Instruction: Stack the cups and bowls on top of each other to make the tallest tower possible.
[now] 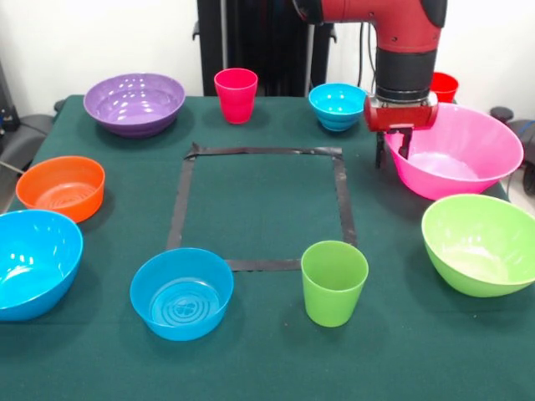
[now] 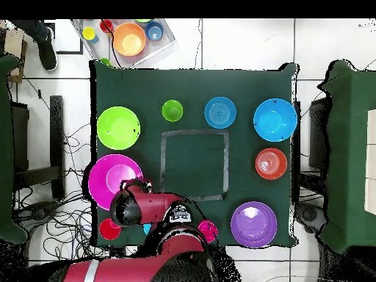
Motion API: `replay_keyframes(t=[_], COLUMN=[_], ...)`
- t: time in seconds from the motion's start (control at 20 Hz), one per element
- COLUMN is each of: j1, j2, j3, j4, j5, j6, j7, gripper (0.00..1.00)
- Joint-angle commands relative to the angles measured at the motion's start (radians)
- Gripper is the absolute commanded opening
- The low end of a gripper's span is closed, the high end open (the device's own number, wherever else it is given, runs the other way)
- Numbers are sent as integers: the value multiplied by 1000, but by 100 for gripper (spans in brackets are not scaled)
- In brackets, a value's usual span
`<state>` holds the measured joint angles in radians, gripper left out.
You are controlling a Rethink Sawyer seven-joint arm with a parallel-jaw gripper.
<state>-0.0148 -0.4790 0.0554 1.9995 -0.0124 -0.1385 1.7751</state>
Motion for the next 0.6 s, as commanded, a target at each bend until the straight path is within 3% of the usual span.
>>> replay_keyframes(t=[0.05,0.35,0.6], j1=[-9,-18,-144], j2=[-8,-102,-85], j3=[42,51,119], j4=[-27,-43,-97], j5=[17,49,-22], j6=[36,207,269], j7=[164,134,39], gripper=[0,0,0])
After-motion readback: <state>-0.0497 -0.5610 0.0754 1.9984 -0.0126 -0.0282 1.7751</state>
